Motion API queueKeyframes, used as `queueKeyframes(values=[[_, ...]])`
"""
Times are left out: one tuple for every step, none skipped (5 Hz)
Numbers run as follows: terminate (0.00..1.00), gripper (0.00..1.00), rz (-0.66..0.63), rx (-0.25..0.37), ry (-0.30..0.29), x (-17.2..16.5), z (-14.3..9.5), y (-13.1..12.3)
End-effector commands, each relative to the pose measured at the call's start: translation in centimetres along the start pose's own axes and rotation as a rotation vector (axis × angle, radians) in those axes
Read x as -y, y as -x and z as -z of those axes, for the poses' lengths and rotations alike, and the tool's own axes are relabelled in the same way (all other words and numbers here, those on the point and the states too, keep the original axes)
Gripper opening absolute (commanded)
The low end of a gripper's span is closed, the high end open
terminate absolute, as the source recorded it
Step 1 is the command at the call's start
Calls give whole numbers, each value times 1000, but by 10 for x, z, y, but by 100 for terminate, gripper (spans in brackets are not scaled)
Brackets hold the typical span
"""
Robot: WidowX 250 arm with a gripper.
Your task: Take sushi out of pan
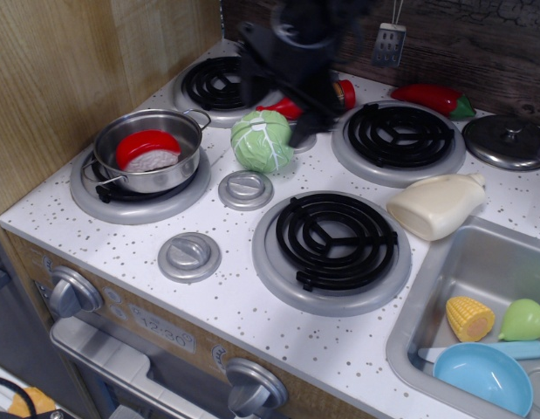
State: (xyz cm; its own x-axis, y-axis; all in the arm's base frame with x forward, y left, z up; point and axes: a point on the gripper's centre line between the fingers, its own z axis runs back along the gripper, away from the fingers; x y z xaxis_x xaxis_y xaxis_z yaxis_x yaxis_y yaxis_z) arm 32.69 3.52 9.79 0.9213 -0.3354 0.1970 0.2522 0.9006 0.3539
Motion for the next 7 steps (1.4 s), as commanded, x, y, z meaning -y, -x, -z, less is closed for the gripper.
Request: queueKeyframes(values=[[0,100,173,54,-32,-53,-1,31],[0,100,281,99,-25,-67,17,43],[0,100,344,115,18,-72,33,48],[0,100,361,150,23,-80,49,55],[0,100,353,162,38,-76,59,59],[0,100,346,172,75,-77,69,63],[0,100,282,158,120,-76,76,63]])
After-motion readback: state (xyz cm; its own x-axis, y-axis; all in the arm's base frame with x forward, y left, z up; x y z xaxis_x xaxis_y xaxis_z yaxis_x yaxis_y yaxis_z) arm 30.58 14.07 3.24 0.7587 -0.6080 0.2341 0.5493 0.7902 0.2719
